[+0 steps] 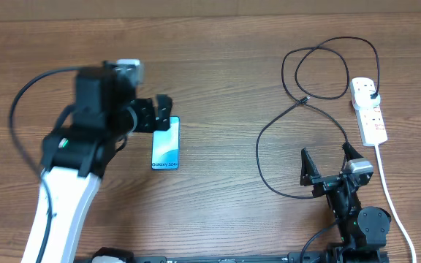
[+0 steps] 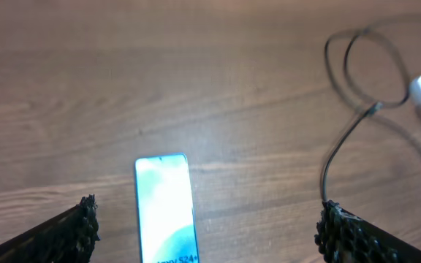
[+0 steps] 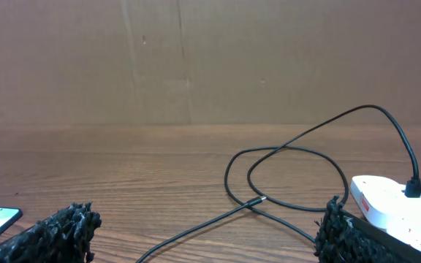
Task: Plug charger to phone and switch on socket
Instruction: 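Move the left gripper over the phone and lower onto it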
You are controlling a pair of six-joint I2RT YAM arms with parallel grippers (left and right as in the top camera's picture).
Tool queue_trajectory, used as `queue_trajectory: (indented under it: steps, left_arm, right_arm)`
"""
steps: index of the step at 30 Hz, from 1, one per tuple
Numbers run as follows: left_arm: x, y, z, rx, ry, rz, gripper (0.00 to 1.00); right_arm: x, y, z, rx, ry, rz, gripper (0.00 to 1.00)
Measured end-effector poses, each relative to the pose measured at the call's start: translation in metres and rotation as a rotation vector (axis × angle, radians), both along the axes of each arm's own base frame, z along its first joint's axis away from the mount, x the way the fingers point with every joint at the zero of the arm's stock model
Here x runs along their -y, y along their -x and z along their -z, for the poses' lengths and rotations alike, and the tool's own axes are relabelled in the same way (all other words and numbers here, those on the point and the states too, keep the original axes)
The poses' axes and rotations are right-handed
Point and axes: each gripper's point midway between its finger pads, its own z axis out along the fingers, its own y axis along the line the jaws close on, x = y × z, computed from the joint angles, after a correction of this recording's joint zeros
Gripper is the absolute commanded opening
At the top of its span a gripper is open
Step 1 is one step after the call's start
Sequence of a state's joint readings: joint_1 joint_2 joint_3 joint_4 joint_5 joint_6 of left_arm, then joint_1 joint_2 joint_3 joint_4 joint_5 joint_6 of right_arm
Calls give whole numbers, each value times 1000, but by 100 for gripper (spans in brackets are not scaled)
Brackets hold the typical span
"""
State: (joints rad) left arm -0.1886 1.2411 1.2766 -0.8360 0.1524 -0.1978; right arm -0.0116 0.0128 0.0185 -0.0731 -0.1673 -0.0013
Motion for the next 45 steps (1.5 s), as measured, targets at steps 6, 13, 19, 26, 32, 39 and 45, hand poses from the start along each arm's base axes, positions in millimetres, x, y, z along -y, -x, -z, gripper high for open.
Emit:
queue_trajectory:
  steps: [6,13,19,26,32,39,45]
  left_arm:
    - [25,-13,64,-191,-65,48,100]
    - [28,-15,126,-380,-114,53,100]
    - [21,-7,165,-512,-174,39,100]
    - [9,-9,194,-575,-253,9,100]
    - [6,-6,219,-640,-273,-17,100]
    - [3,-7,231,-664,-280,-26,99]
    - [-10,-11,232,-665,-266,-62,99]
  right_arm:
    - [0,0,0,0,0,0,100]
    - [0,0,0,1,0,-1,100]
    - [0,0,0,0,0,0,100]
    - [0,0,0,1,0,0,100]
    - [0,0,0,1,0,0,100]
    - [0,0,0,0,0,0,100]
    - [0,0,0,0,0,0,100]
